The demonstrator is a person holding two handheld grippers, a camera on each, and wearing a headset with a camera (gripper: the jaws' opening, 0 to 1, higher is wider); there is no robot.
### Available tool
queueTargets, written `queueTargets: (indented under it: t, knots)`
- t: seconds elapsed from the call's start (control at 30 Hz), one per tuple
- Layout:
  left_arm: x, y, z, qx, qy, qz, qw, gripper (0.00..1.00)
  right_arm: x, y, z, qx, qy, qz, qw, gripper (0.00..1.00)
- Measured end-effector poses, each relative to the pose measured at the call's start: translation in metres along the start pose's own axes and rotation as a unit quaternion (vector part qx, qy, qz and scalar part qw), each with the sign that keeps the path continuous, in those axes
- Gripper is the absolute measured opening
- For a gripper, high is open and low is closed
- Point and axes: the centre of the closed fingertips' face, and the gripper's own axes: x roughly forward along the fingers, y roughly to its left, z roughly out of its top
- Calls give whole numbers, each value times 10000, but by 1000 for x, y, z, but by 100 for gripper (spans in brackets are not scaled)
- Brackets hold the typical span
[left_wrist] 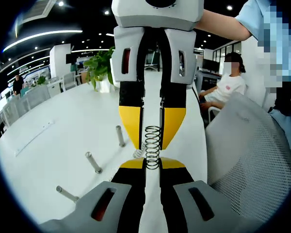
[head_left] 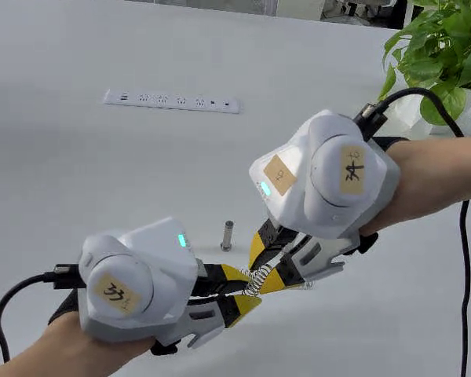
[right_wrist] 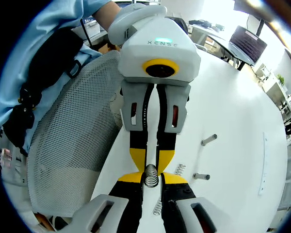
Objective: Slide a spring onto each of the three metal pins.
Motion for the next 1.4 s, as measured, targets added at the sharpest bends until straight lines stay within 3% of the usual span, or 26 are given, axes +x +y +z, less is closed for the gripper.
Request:
queueTargets:
  t: [0.63,0.8,1.23,1.4]
  knots:
    - [0,1,7,10,-80,21,10000,6,3,1,-3,104,101,205,9997,8]
    - [0,1,7,-16,-137,47,9999,7,2,0,-2,391,31,266,9989,7]
    - [-4,6,4,-138,-253,241,9993,7,5,-3,2,577,10,317,9978,7]
    - [-8,13,-4,-239,-196,373,9988,13,4,-9,5,599,-24,268,9978,7]
